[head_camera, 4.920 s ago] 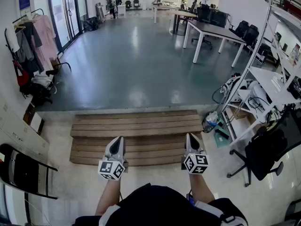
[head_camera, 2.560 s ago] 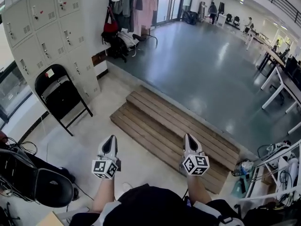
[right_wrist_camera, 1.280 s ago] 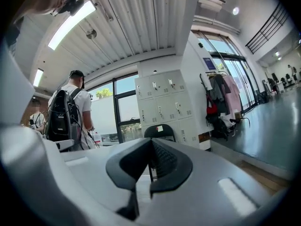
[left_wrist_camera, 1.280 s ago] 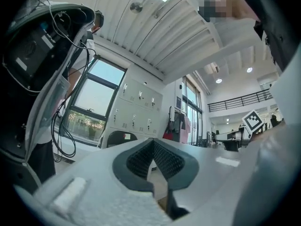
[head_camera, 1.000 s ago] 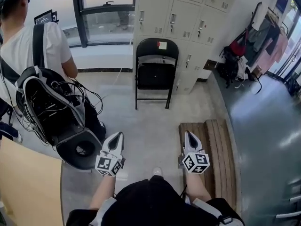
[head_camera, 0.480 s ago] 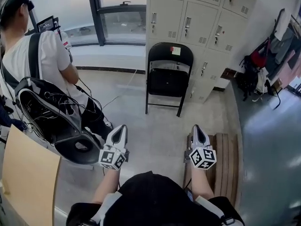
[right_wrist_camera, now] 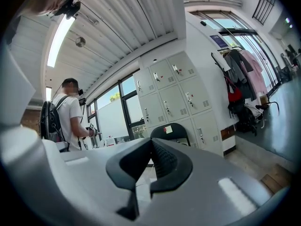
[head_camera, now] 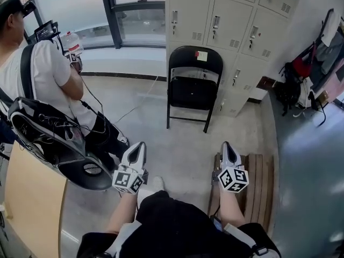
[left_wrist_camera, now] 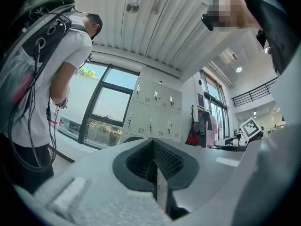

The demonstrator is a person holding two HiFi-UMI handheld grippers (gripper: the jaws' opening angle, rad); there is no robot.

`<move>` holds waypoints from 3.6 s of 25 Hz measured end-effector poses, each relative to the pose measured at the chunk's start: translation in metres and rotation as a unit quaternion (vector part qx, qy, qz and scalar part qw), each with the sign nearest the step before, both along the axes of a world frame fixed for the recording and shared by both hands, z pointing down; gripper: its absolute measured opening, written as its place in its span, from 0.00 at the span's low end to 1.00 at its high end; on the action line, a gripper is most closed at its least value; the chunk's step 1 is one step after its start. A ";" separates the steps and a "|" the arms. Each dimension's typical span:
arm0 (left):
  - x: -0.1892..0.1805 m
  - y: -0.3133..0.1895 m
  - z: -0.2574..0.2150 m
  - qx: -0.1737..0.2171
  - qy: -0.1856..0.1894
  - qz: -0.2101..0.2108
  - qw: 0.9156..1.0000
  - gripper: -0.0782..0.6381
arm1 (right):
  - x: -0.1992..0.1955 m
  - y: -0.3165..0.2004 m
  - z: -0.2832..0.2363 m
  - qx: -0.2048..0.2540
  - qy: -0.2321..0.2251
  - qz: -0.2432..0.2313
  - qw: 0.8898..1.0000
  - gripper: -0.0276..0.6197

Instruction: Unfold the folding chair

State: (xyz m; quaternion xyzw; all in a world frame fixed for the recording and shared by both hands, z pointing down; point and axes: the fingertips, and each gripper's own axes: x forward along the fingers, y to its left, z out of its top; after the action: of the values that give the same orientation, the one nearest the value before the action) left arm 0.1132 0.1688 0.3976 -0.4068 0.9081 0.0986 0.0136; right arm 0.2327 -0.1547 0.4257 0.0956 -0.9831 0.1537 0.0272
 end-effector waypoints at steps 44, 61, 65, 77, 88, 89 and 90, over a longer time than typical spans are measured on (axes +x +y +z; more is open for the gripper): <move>-0.303 -0.096 0.039 0.002 0.029 0.082 0.996 0.11 | -0.284 -0.031 0.036 -0.016 0.058 0.036 0.998 0.05; -0.416 -0.179 0.047 -0.011 0.030 0.050 0.998 0.11 | -0.413 -0.130 0.052 -0.029 0.073 0.009 0.997 0.05; -0.441 -0.188 0.043 -0.013 0.023 0.028 0.999 0.11 | -0.451 -0.141 0.054 -0.037 0.076 -0.012 0.996 0.05; -0.488 -0.233 0.037 -0.013 0.016 -0.004 1.000 0.11 | -0.513 -0.184 0.051 -0.042 0.078 -0.042 0.995 0.05; -0.516 -0.272 0.055 -0.030 0.039 0.043 0.998 0.11 | -0.516 -0.214 0.077 -0.077 0.100 0.008 0.992 0.05; -0.522 -0.274 0.058 -0.033 0.039 0.050 0.997 0.11 | -0.518 -0.214 0.078 -0.078 0.103 0.011 0.992 0.05; -0.528 -0.277 0.061 -0.036 0.040 0.057 0.997 0.11 | -0.520 -0.214 0.079 -0.080 0.105 0.016 0.991 0.05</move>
State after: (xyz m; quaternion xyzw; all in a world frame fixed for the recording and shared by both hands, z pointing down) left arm -0.4152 -0.1084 0.4586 -0.4540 0.8861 0.0826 -0.0429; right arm -0.2872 -0.3683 0.5050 0.1243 -0.9578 0.2214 0.1350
